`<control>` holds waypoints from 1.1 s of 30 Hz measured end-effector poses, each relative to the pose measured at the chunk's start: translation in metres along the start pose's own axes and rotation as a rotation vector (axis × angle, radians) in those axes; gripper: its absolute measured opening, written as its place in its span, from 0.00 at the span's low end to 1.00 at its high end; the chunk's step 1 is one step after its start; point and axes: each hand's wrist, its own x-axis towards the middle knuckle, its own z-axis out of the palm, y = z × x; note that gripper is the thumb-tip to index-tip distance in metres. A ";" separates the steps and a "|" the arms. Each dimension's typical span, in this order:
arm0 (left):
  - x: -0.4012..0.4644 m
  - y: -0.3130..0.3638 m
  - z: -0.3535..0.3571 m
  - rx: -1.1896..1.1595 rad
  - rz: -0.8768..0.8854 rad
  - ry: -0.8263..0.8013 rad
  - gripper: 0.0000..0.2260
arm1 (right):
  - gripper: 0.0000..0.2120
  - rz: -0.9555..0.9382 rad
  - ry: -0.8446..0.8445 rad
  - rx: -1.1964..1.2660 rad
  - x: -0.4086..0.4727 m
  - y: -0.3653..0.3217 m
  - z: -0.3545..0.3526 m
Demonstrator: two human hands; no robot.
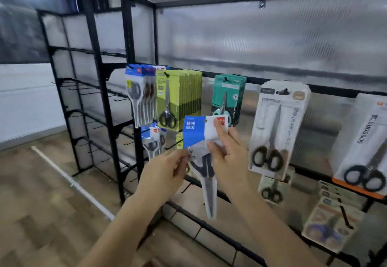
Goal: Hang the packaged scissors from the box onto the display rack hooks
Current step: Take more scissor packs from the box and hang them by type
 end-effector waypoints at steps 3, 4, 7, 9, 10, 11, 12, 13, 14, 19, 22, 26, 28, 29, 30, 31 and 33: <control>-0.001 -0.029 -0.019 0.092 -0.012 0.024 0.09 | 0.23 -0.046 -0.027 0.006 0.000 -0.002 0.038; -0.001 -0.041 -0.023 0.114 -0.030 0.025 0.09 | 0.23 -0.035 -0.058 0.014 -0.002 -0.001 0.051; -0.003 -0.082 -0.029 0.147 -0.125 -0.008 0.10 | 0.23 0.058 -0.167 0.022 -0.015 0.010 0.089; -0.003 -0.111 -0.027 0.171 -0.180 -0.066 0.11 | 0.24 0.127 -0.232 0.011 -0.026 0.021 0.113; -0.002 -0.125 -0.026 0.173 -0.202 -0.097 0.11 | 0.24 0.172 -0.263 0.017 -0.031 0.026 0.126; -0.001 -0.139 -0.026 0.171 -0.219 -0.129 0.11 | 0.23 0.218 -0.291 0.023 -0.034 0.029 0.138; 0.001 -0.154 -0.025 0.172 -0.230 -0.161 0.11 | 0.23 0.252 -0.308 0.024 -0.036 0.032 0.152; 0.005 -0.168 -0.025 0.175 -0.236 -0.195 0.11 | 0.22 0.271 -0.314 0.023 -0.038 0.036 0.166; 0.008 -0.182 -0.026 0.174 -0.239 -0.227 0.11 | 0.20 0.288 -0.316 0.027 -0.039 0.038 0.181; 0.026 -0.245 -0.033 0.130 -0.209 -0.278 0.11 | 0.18 0.377 -0.379 0.048 -0.032 0.045 0.263; 0.042 -0.279 -0.038 0.105 -0.207 -0.272 0.12 | 0.20 0.451 -0.445 0.044 -0.024 0.049 0.310; 0.062 -0.318 -0.040 0.096 -0.176 -0.310 0.09 | 0.19 0.559 -0.420 -0.020 -0.013 0.063 0.357; 0.069 -0.333 -0.038 0.095 -0.144 -0.327 0.09 | 0.19 0.601 -0.381 -0.056 -0.007 0.070 0.373; 0.073 -0.339 -0.036 0.095 -0.135 -0.338 0.08 | 0.19 0.610 -0.370 -0.077 -0.004 0.074 0.380; 0.077 -0.344 -0.033 0.099 -0.129 -0.355 0.09 | 0.19 0.621 -0.366 -0.094 -0.002 0.078 0.385; 0.080 -0.349 -0.031 0.103 -0.127 -0.375 0.09 | 0.20 0.636 -0.367 -0.111 -0.001 0.082 0.389; 0.085 -0.356 -0.027 0.100 -0.122 -0.406 0.11 | 0.20 0.658 -0.377 -0.158 -0.002 0.090 0.394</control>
